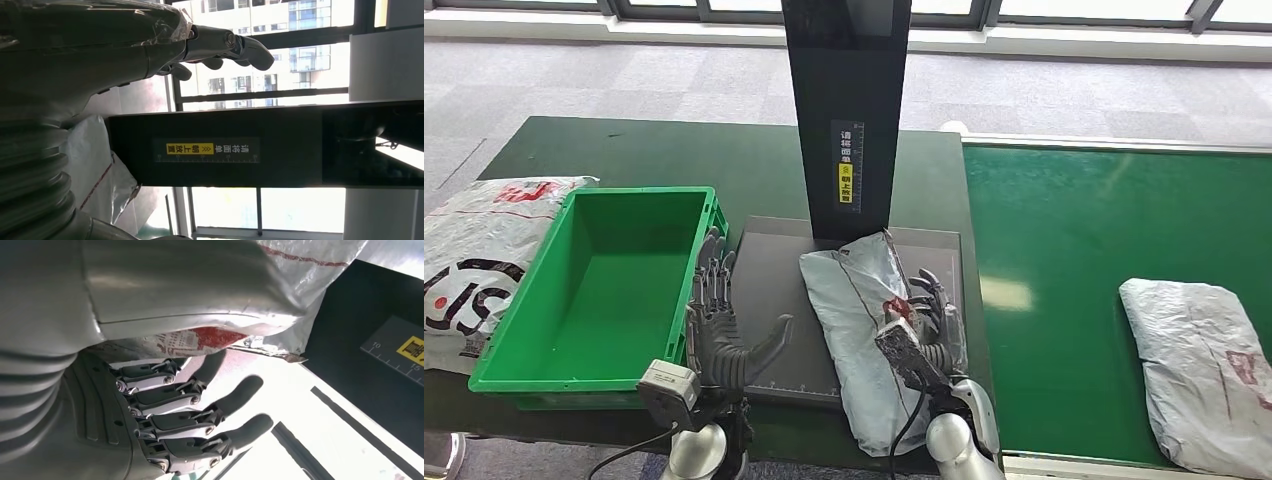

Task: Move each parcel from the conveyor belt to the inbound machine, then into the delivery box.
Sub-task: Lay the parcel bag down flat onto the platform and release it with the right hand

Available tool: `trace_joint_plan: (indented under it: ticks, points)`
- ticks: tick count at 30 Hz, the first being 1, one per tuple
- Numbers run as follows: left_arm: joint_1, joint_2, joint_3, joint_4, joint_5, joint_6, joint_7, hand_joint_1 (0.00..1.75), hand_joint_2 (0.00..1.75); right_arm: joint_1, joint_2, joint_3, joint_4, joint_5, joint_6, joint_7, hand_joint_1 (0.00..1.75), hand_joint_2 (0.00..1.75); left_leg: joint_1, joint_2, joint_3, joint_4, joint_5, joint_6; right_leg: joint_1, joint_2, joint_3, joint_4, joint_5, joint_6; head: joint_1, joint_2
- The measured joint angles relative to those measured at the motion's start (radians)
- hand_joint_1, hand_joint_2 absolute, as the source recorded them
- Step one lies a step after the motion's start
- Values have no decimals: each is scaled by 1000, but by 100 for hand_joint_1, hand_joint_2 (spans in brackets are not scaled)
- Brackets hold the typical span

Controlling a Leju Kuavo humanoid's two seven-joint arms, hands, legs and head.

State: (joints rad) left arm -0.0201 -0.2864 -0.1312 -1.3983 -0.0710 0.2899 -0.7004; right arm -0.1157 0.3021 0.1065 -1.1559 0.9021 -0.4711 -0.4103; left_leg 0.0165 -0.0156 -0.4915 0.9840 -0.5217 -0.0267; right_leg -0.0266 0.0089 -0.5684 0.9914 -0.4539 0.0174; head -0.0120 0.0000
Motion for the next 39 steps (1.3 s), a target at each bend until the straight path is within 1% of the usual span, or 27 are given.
trace_joint_plan:
  ticks: [5,13,15,17,19,22,27,29,32,36,39]
  points:
    - [0,0,0,4,0,4,0,0,175,0,0,0,1,-64,-13,-69,0,0,0,0,4,0,0,0,0,0,0,0,0,0,0,0]
    - [0,0,0,7,0,5,0,0,175,2,0,0,-10,-91,-23,-100,0,0,0,0,5,0,0,0,0,0,0,0,0,0,0,0]
    - [0,0,0,7,0,9,0,0,175,5,0,0,-27,-109,-58,-128,0,0,0,0,5,0,0,0,0,0,0,0,0,0,0,0]
    - [-1,0,0,9,0,14,0,0,175,10,1,0,-60,-135,-130,-174,0,0,0,0,5,0,0,0,0,0,0,0,0,0,0,0]
    - [-2,0,0,14,-4,18,0,0,175,22,1,-1,-130,-161,-196,-229,0,0,-1,1,6,0,0,0,0,1,-1,0,0,0,0,0]
    - [-7,0,0,44,-53,29,21,0,175,49,1,-12,-304,-182,-226,-280,0,0,-1,2,6,1,0,0,0,2,-2,0,0,0,0,0]
    - [-41,1,-14,154,-255,63,130,0,175,83,0,-28,-571,-204,-230,-290,0,0,-2,6,7,1,-1,0,-1,6,-3,-1,0,0,0,0]
    - [-74,0,-24,228,-316,76,152,0,175,92,0,-28,-652,-215,-230,-291,0,0,-2,7,7,1,-1,0,-1,7,-3,0,1,0,0,0]
    - [-136,-9,-28,328,-338,93,161,0,175,102,-1,-27,-742,-224,-229,-291,0,0,-2,9,7,1,-1,0,-1,8,-2,0,2,0,0,0]
    - [-187,-21,-29,409,-348,96,170,0,175,110,-2,-27,-808,-228,-228,-291,0,175,-2,10,8,1,-1,0,-1,9,-2,0,2,0,0,0]
    - [-229,-31,-43,474,-384,72,209,0,175,113,-3,-27,-837,-233,-228,-291,0,175,-2,9,8,1,-1,1,-1,9,-2,0,2,0,0,0]
